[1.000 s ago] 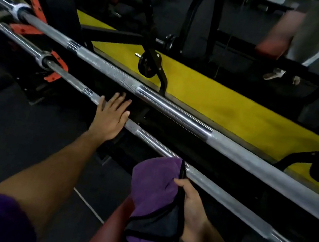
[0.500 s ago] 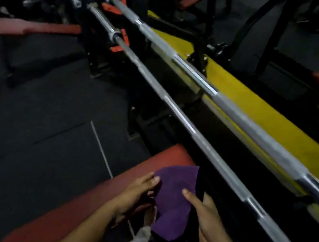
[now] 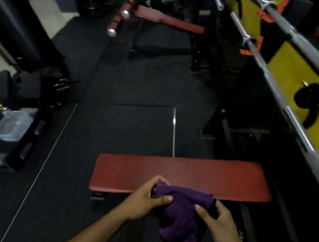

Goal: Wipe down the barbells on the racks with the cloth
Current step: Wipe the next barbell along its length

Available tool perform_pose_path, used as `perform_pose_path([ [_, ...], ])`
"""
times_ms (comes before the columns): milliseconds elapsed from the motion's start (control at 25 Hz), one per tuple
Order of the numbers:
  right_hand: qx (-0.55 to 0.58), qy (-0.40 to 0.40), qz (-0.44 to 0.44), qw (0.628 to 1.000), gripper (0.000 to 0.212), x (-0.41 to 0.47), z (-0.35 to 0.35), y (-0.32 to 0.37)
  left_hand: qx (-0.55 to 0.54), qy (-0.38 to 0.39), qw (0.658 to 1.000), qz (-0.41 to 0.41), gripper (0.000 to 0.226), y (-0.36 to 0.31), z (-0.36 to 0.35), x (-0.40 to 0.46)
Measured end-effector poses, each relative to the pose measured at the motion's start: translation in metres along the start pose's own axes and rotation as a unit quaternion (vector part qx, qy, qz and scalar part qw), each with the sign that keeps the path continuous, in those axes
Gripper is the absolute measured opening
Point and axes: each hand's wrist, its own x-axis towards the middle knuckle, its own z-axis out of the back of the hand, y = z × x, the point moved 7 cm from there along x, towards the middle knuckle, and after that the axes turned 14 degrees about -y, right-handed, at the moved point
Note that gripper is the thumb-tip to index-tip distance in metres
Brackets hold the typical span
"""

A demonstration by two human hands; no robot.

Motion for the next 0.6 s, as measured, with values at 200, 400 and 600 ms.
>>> perform_pose_path([
  [200, -0.026, 0.103, -0.022, 0.994, 0.030, -0.050, -0.155, 0.008, 0.027, -0.110, 0.991, -0.067, 0.035, 0.026, 0.151, -0.082],
  [400, -0.067, 0.208, 0.014, 0.976, 0.024, -0.114, -0.306, 0.020, -0.009, -0.224, 0.972, -0.066, 0.024, 0.062, 0.277, -0.145],
  [600, -0.081, 0.248, 0.069, 0.963, 0.016, -0.119, -0.399, 0.040, -0.027, -0.287, 0.955, -0.071, 0.022, 0.075, 0.369, -0.141],
])
